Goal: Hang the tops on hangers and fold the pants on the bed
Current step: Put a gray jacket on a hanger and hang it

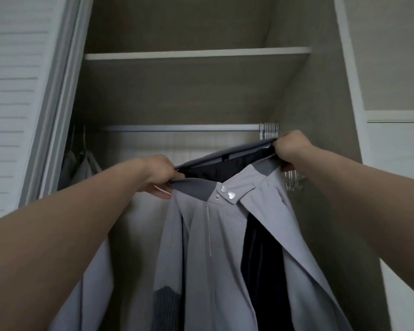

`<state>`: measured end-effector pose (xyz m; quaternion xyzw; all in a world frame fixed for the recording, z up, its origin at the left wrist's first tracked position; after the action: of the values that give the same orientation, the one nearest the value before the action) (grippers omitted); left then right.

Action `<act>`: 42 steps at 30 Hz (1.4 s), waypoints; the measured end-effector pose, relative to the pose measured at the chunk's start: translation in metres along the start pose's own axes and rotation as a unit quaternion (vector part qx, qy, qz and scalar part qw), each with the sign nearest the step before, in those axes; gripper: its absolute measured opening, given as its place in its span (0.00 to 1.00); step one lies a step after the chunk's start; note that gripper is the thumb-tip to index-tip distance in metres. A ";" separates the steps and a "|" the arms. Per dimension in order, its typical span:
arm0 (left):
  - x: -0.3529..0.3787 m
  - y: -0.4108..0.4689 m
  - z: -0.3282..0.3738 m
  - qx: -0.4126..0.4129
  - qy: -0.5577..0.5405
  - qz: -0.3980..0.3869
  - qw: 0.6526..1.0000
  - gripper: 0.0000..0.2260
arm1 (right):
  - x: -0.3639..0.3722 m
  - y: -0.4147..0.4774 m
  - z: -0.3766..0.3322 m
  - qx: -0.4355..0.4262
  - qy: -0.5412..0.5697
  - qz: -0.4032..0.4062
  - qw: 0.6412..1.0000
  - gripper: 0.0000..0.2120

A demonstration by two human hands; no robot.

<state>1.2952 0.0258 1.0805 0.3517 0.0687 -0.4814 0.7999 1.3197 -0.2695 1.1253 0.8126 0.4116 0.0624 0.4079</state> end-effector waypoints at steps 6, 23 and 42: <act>0.034 0.041 0.032 0.112 -0.027 0.165 0.979 0.14 | 0.029 0.010 0.011 0.024 -0.124 -0.104 0.987 0.15; 0.061 0.084 0.049 0.180 0.154 0.239 0.942 0.17 | 0.084 0.086 0.048 -0.273 -0.541 0.182 0.775 0.19; 0.032 0.051 0.035 0.161 0.180 0.241 0.940 0.16 | 0.050 0.104 0.030 -0.130 -0.244 0.107 0.955 0.15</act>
<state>1.3456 -0.0043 1.1179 0.5625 0.0463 -0.2077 0.7990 1.4300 -0.2857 1.1681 0.7821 0.1986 -0.0412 0.5892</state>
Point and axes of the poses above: each hand's wrist, its own y-axis towards the middle knuckle, its own x-axis out of the palm, z = x × y, the point moved 1 cm from there along y, towards the middle knuckle, and after that the axes turned 10 degrees about z, right-handed, at the moved point
